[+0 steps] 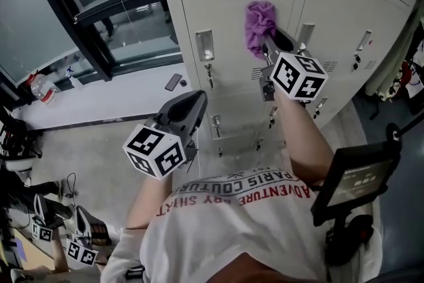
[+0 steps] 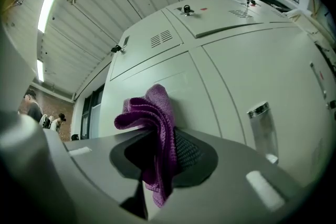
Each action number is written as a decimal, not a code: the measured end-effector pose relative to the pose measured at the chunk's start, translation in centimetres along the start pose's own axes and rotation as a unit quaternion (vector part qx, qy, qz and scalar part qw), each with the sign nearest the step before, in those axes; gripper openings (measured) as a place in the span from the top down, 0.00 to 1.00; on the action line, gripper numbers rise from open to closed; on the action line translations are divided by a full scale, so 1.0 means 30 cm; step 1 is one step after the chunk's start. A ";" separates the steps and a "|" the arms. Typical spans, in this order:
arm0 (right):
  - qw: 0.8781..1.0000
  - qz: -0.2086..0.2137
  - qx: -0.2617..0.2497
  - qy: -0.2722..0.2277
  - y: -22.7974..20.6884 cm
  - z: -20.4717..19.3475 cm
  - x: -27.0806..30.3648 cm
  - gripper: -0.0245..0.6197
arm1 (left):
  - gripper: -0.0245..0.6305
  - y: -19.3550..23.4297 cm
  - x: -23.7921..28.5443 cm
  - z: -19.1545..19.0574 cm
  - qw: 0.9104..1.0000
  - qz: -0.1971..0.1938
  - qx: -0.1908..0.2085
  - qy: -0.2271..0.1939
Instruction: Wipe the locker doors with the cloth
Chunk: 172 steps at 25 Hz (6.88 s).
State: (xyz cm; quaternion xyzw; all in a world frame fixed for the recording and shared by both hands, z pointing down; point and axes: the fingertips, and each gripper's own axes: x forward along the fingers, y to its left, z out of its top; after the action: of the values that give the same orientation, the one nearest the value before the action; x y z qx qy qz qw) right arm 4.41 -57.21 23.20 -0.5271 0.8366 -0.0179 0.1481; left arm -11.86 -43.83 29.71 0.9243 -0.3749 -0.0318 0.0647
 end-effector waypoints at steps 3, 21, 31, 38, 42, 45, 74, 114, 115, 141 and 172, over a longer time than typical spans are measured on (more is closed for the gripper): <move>0.999 -0.030 0.004 -0.011 -0.096 0.023 -0.035 0.85 | 0.96 0.002 0.007 -0.018 1.000 -0.001 -0.003 0.005; 0.995 -0.072 -0.035 -0.057 -0.166 0.064 -0.171 0.85 | 0.96 -0.018 0.009 -0.070 1.000 -0.010 -0.003 0.026; 0.994 0.096 -0.027 -0.047 0.206 -0.028 -0.133 0.85 | 0.96 -0.017 0.019 -0.085 0.999 0.003 -0.001 0.035; 0.991 0.134 -0.026 0.011 0.317 -0.248 -0.076 0.85 | 0.96 -0.003 -0.007 -0.093 0.999 0.016 -0.003 0.034; 0.989 0.136 -0.041 0.035 0.329 -0.364 -0.036 0.85 | 0.96 0.011 -0.024 -0.100 0.999 0.025 -0.004 0.035; 0.990 0.129 -0.027 0.053 0.316 -0.427 -0.004 0.85 | 0.96 0.033 -0.035 -0.102 0.999 0.035 -0.008 0.033; 0.998 -0.003 -0.045 0.043 -0.107 -0.346 -0.098 0.85 | 0.96 0.025 0.054 -0.139 0.999 0.007 -0.016 0.044; 0.973 0.196 -0.020 0.123 0.508 -0.695 -0.028 0.85 | 0.96 0.147 -0.069 -0.155 0.997 0.059 -0.036 0.036; 0.973 0.191 -0.022 0.128 0.503 -0.716 -0.019 0.85 | 0.96 0.148 -0.070 -0.158 0.997 0.060 -0.037 0.037; 0.984 0.096 -0.060 0.140 0.228 -0.730 -0.007 0.85 | 0.96 0.073 -0.010 -0.158 0.998 0.031 -0.033 0.041; 0.992 0.030 0.005 0.125 -0.085 -0.424 -0.360 0.85 | 0.96 -0.033 -0.049 -0.189 0.998 -0.005 -0.052 0.038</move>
State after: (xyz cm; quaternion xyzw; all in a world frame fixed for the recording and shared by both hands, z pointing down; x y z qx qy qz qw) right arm 7.57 -50.36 38.31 -0.4948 0.8638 -0.0832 0.0457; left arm -11.63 -41.56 35.20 0.9220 -0.3657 -0.0163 0.1264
